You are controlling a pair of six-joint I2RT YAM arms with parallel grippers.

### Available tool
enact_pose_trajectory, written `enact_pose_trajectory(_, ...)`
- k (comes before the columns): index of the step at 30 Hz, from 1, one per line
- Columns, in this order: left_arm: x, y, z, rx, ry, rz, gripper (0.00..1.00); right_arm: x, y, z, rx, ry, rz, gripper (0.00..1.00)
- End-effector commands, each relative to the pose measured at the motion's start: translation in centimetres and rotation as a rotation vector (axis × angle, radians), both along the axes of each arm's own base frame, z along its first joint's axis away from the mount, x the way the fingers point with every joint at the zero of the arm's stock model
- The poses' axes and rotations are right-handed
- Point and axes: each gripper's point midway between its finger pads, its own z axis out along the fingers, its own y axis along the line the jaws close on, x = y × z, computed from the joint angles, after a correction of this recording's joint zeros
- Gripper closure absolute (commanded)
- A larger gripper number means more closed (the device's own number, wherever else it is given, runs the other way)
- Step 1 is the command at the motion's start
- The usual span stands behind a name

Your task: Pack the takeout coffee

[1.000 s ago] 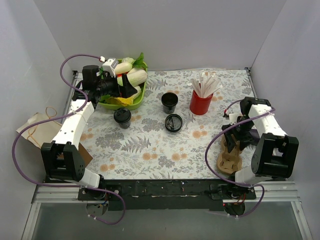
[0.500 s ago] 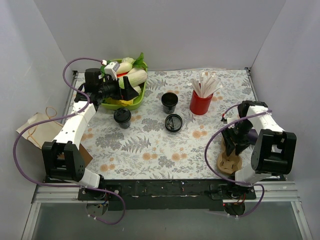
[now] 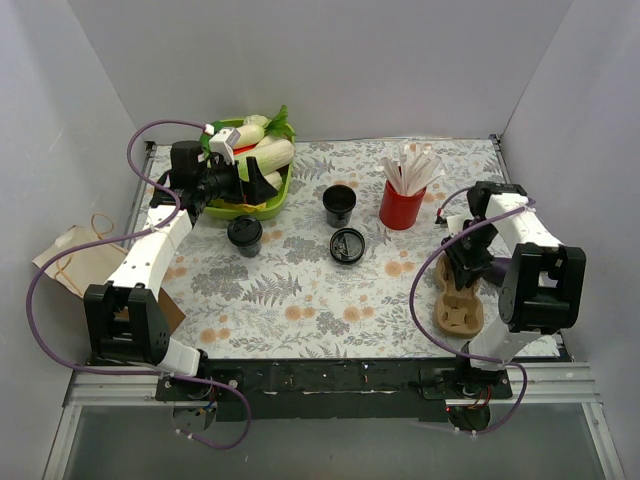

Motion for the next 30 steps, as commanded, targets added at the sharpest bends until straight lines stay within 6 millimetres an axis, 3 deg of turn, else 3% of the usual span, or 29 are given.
enact_pose_trajectory(1,-0.6,-0.4,2.3,-0.016,-0.064,-0.021,0.02,2.6,0.1,1.4,-0.021,-0.123,0.124,0.62)
enact_pose_trajectory(6,-0.4,-0.7,2.4,-0.035,-0.058,-0.034,0.02,3.9,-2.5,1.0,-0.133,-0.163,0.237,0.68)
enact_pose_trajectory(8,-0.3,-0.8,2.7,-0.042,-0.059,-0.034,0.02,4.2,-2.5,1.8,-0.143,-0.171,0.188,0.65)
enact_pose_trajectory(10,-0.3,-0.8,2.9,-0.045,-0.06,-0.037,0.02,4.9,-1.7,3.9,-0.107,-0.228,0.126,0.56)
enact_pose_trajectory(12,-0.3,-0.9,3.1,-0.047,-0.063,-0.04,0.02,4.9,0.7,5.4,0.01,-0.251,0.08,0.41)
enact_pose_trajectory(13,-0.3,-0.9,3.1,-0.047,-0.062,-0.04,0.02,4.1,1.0,5.4,0.022,-0.222,0.072,0.36)
enact_pose_trajectory(14,-0.2,-0.9,3.0,-0.047,-0.059,-0.039,0.02,3.6,1.1,5.2,0.022,-0.198,0.052,0.32)
enact_pose_trajectory(15,-0.2,-0.9,2.8,-0.048,-0.054,-0.039,0.02,3.0,1.0,4.6,0.014,-0.169,0.051,0.21)
enact_pose_trajectory(18,-0.2,-0.9,2.5,-0.052,-0.042,-0.036,0.02,0.5,0.3,2.0,-0.025,-0.054,0.046,0.15)
enact_pose_trajectory(19,-0.1,-0.9,2.6,-0.053,-0.042,-0.032,0.02,-0.5,0.4,1.5,-0.016,-0.019,0.048,0.15)
enact_pose_trajectory(23,-0.2,-0.7,2.8,-0.043,-0.052,-0.026,0.02,-1.2,0.7,1.0,-0.014,0.003,0.028,0.2)
enact_pose_trajectory(27,-0.5,-0.6,2.6,-0.037,-0.051,-0.022,0.02,-1.2,0.2,0.5,-0.044,0.014,0.017,0.34)
enact_pose_trajectory(30,-0.8,-0.7,2.1,-0.04,-0.04,-0.025,0.02,-1.0,0.4,0.4,-0.038,0.02,0.005,0.35)
